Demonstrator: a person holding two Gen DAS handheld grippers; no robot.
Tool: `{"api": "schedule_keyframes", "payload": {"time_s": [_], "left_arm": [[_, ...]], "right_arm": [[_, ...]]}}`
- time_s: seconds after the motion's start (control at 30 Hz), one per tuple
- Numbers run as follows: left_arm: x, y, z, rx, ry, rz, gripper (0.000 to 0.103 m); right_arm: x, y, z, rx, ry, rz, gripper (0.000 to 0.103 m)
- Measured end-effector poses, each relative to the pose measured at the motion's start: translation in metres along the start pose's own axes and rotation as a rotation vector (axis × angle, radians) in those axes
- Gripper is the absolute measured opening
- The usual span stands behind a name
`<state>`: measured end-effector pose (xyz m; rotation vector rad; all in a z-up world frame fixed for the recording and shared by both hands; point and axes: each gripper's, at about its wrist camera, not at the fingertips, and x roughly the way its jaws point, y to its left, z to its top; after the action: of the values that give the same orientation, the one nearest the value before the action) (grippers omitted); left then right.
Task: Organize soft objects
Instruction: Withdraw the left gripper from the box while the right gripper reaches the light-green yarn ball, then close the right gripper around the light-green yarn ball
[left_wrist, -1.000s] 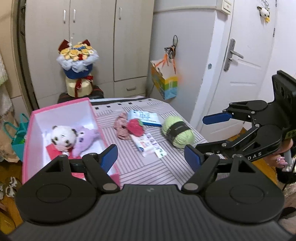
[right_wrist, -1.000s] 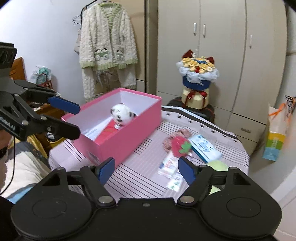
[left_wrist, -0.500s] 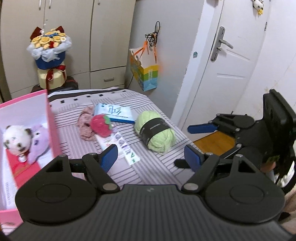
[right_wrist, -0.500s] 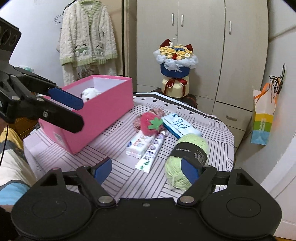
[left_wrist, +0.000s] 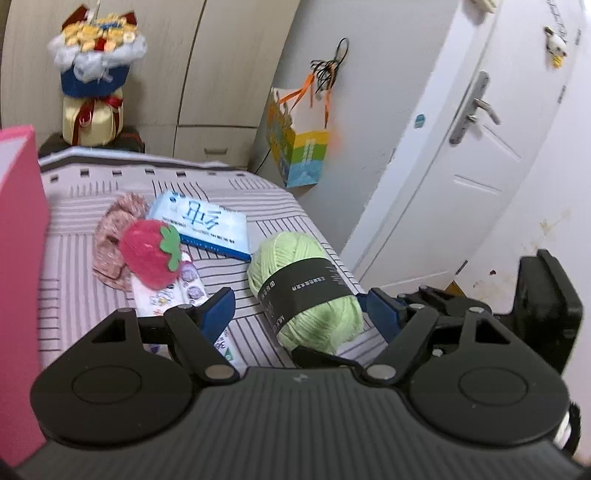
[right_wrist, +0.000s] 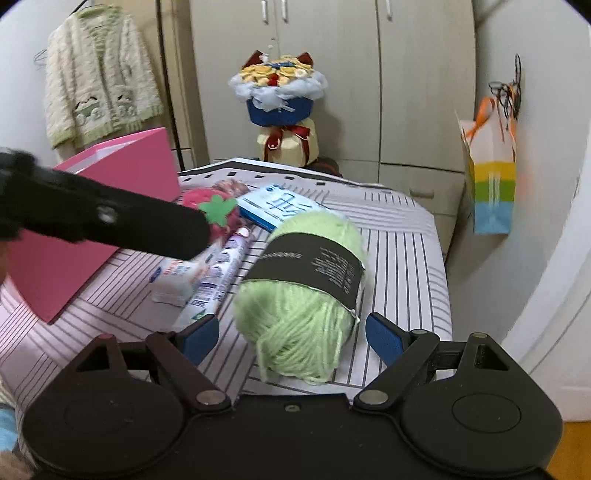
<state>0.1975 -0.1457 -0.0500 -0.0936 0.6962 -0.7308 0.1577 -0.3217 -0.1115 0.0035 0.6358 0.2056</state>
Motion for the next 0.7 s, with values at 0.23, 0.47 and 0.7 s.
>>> {"api": "schedule_keyframes", "payload": {"time_s": [0.23,0.47,0.7], "left_arm": [[0.032,0.016,-0.003,-0.156,0.004,-0.06,0.075],[0.047,0.019,-0.009,-0.193,0.023,-0.036,0.068],[0.052,0.016,-0.022,-0.224,0.037,-0.055,0.053]], "right_arm": [[0.02,-0.007,-0.001,0.063,0.015,0.038,0.09],[0.029,-0.008,-0.003,0.096,0.026,0.051,0.09],[0.022,-0.007,-0.008,0.162,-0.029,0.024,0.069]]}}
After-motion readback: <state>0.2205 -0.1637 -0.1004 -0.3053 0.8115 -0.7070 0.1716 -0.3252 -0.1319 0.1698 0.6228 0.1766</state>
